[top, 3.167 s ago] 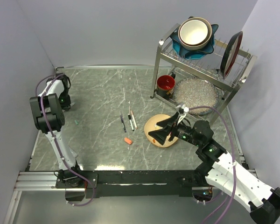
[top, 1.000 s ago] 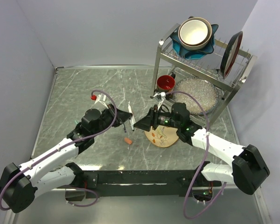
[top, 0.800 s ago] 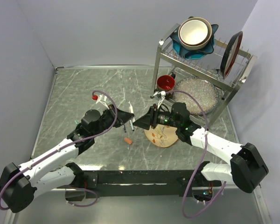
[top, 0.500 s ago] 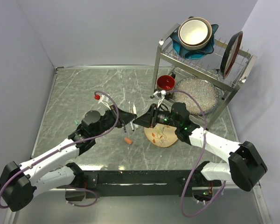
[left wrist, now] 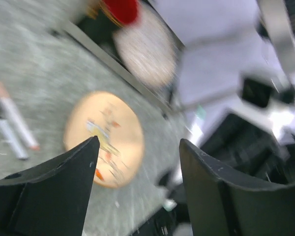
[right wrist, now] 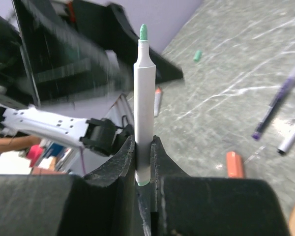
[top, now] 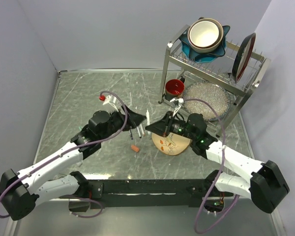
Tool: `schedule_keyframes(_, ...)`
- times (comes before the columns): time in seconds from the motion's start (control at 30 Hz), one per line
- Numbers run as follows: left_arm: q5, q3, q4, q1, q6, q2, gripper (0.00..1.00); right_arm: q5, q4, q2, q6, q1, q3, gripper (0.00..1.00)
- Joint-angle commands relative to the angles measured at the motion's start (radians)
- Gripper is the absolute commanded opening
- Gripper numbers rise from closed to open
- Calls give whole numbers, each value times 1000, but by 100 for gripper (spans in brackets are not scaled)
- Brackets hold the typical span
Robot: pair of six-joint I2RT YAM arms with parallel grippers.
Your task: Insert the pens into the pen caps
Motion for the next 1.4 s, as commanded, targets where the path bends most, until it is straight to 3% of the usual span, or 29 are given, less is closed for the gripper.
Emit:
schedule_keyframes(0.0,-335,109,-233,24,-35,-6,69,71,-50,-81,-61,-14,-26,0)
schedule_keyframes(0.07,-438,123,-352,80,-77,2,69,74,-84,-111,-77,-22,-31,0)
schedule_keyframes(0.13,-452,134,-431,155,-157,14,67,81,-99,-138,-84,-22,-34,0)
schedule_keyframes(0.17,-442,128,-450,253,-168,19,66,80,-104,-147,-84,-22,-35,0)
schedule_keyframes(0.27,-443,103,-494,445,-154,62,65,49,-95,-161,-71,-22,-44,0)
schedule_keyframes(0.43,-558,143,-608,643,-128,210,59,3,-73,-175,-48,-22,-57,0)
schedule_keyframes(0.8,-649,324,-723,714,-139,585,48,-43,-15,-184,-15,-22,-75,0)
schedule_keyframes(1.37,-544,292,-602,725,-59,715,39,-29,-53,-203,-35,-22,-72,0)
